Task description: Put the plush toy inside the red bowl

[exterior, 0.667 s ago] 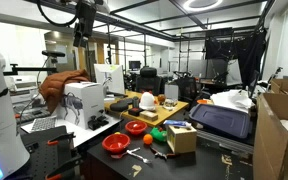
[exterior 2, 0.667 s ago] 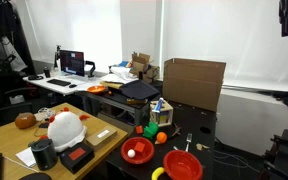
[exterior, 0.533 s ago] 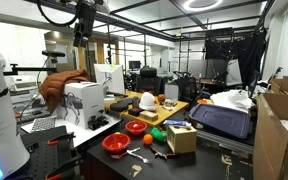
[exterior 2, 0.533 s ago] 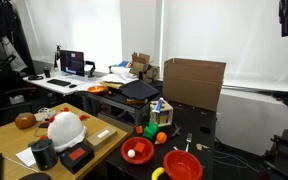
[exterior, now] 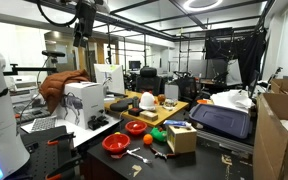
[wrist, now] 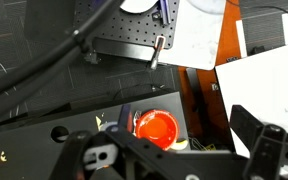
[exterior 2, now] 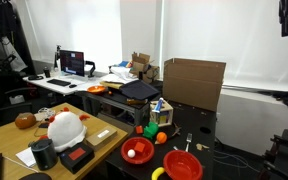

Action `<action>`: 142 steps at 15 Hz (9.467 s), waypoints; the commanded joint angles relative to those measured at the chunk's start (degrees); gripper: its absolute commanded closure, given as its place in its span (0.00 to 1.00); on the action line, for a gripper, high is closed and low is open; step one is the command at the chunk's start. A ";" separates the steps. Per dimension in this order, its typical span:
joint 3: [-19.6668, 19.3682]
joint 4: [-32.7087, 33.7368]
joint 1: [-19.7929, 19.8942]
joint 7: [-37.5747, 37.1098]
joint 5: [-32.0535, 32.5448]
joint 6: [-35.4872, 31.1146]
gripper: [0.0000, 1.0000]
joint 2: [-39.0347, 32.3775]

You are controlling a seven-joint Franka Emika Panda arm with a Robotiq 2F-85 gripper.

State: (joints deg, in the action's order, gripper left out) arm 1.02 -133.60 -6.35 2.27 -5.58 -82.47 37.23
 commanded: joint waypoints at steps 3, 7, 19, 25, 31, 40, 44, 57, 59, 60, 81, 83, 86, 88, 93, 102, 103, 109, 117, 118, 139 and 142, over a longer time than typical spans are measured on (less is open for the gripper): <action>0.34 -0.81 1.28 0.59 -0.51 -1.91 0.00 -3.14; 0.51 -2.23 1.00 1.33 -0.89 -8.39 0.00 -7.83; 3.59 -10.27 -1.98 3.82 -3.53 -33.76 0.00 -22.94; 5.51 -11.34 -3.32 3.82 -4.49 -47.22 0.00 -33.11; 6.84 -6.50 -2.62 3.83 -5.21 -63.20 0.00 -49.45; 8.98 10.63 -2.98 -0.70 -3.60 -71.44 0.00 -72.35; 8.99 17.61 -3.99 -2.68 -2.90 -71.06 0.00 -78.48; 7.16 31.06 -12.78 -10.80 0.06 -71.16 0.00 -88.63; 6.37 32.21 -14.06 -12.60 0.41 -70.48 0.00 -88.85; 5.98 32.62 -14.58 -13.35 0.59 -70.14 0.00 -88.90; 10.00 37.38 -10.22 3.99 6.90 -34.70 0.00 -90.63; 10.62 37.61 -10.56 5.78 7.24 -33.92 0.00 -90.75; 11.11 38.10 -11.62 6.57 8.65 -36.25 0.00 -91.39; 11.47 38.27 -11.82 6.44 9.01 -38.36 0.00 -91.95; 12.16 38.66 -11.72 8.29 9.73 -43.79 0.00 -93.65; 14.22 41.92 -12.10 15.33 11.81 -44.04 0.00 -95.51; 14.39 42.37 -12.18 15.90 12.23 -44.05 0.00 -95.72; 13.55 44.10 -11.71 20.78 16.21 -43.22 0.00 -96.99; 13.06 46.36 -9.06 25.81 18.09 -44.05 0.00 -100.20; 12.95 46.76 -8.90 26.19 18.23 -44.37 0.00 -100.70; 12.97 48.68 -8.25 28.15 21.53 -50.79 0.00 -103.69; 13.06 48.55 -7.78 30.26 21.73 -50.67 0.00 -103.65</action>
State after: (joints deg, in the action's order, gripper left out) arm 13.83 -84.99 -14.93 30.29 14.98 -132.42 -66.36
